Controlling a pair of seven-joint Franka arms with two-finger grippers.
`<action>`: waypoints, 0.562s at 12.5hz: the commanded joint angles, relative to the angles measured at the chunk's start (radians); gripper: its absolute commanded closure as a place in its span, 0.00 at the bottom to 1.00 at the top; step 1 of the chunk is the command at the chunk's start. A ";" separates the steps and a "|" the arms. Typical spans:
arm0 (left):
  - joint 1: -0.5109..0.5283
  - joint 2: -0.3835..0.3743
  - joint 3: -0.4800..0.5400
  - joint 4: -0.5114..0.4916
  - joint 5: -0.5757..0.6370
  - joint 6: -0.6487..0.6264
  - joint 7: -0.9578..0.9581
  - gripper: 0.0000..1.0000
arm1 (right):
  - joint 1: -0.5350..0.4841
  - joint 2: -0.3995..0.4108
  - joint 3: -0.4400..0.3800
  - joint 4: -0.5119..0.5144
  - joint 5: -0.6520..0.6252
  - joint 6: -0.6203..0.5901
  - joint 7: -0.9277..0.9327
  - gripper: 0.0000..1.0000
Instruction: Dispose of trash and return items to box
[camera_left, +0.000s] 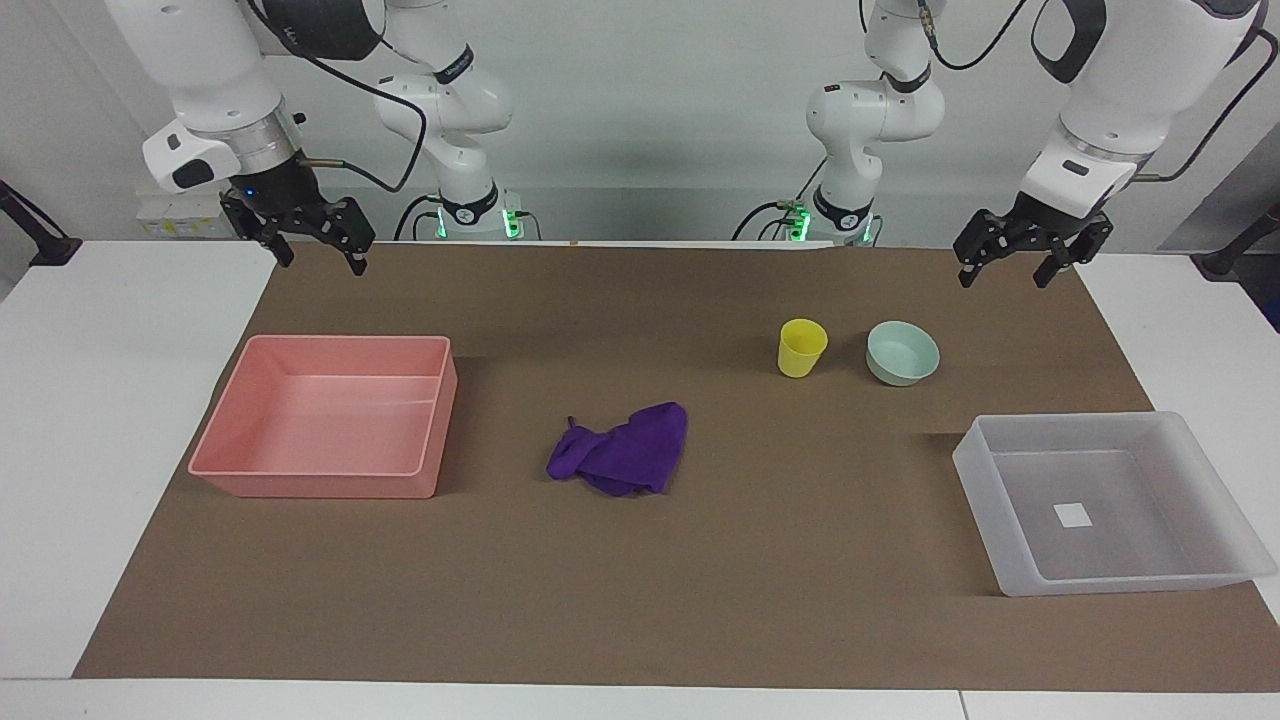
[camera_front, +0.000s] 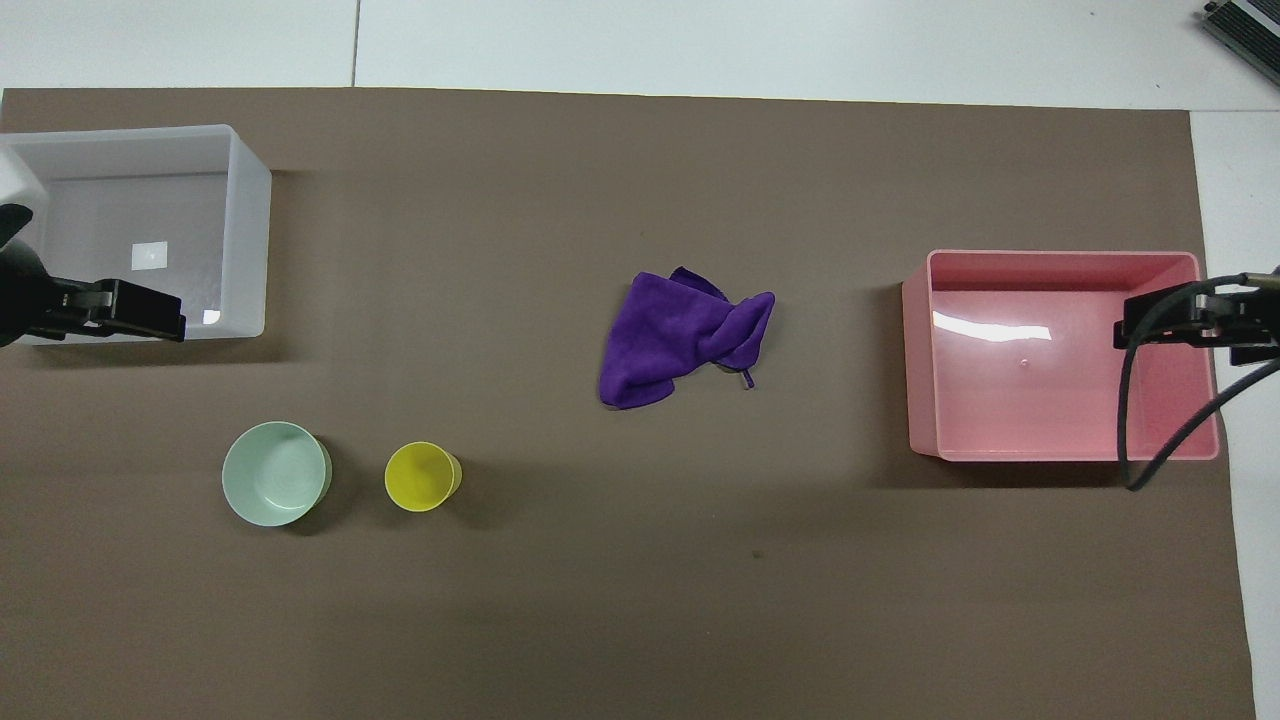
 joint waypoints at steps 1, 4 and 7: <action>-0.004 0.027 -0.001 0.048 -0.009 -0.034 -0.006 0.00 | -0.003 -0.021 0.002 -0.021 0.018 0.013 -0.021 0.00; -0.012 0.028 -0.006 0.045 -0.001 -0.043 -0.006 0.00 | -0.003 -0.021 0.002 -0.021 0.018 0.016 -0.022 0.00; -0.016 0.032 -0.006 0.046 0.044 -0.049 0.003 0.00 | -0.003 -0.019 0.002 -0.021 0.018 0.016 -0.022 0.00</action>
